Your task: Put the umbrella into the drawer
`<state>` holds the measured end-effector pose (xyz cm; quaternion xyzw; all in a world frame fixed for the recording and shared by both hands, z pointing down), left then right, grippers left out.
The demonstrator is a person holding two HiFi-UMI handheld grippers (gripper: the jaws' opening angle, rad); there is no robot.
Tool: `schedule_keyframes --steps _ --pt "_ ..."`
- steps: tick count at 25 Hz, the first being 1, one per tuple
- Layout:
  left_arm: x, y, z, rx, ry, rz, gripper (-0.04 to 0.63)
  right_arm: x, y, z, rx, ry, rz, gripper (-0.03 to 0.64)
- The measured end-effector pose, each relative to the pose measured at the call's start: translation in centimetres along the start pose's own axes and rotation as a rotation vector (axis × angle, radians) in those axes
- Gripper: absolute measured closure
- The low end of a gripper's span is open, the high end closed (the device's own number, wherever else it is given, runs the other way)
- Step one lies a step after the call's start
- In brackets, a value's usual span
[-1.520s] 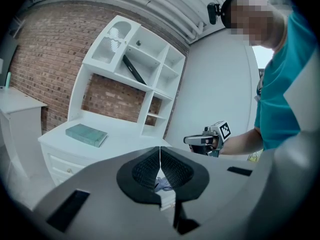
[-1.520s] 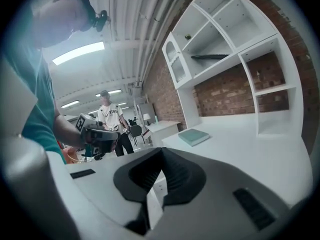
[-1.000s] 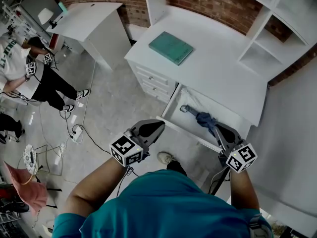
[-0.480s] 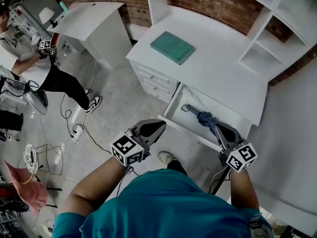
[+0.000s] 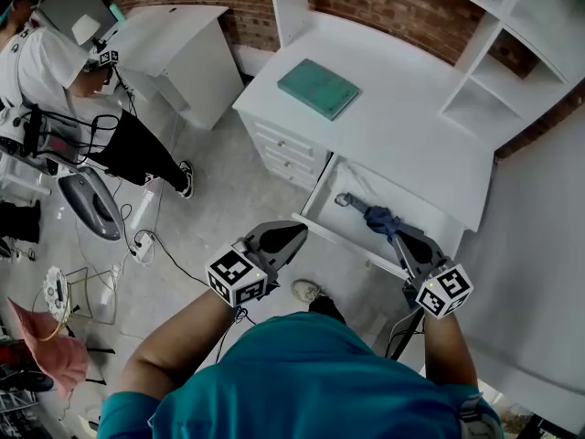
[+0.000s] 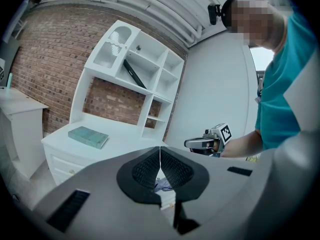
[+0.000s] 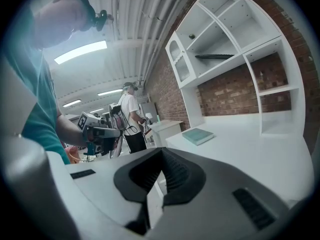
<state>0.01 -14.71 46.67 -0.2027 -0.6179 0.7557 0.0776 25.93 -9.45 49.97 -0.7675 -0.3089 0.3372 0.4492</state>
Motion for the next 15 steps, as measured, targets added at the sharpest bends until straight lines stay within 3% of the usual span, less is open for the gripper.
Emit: schedule_keyframes --steps 15 --pt "0.50 -0.65 -0.07 0.009 0.007 -0.001 0.577 -0.41 -0.57 0.29 0.014 0.017 0.007 0.596"
Point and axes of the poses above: the fingertips, and each gripper's own axes: x backward along the fingers, z to its left, y out of its top, the point moved 5 cm from there along x, backward along the fingers, and after that the axes turned 7 degrees about -x, right-handed, at the moved point
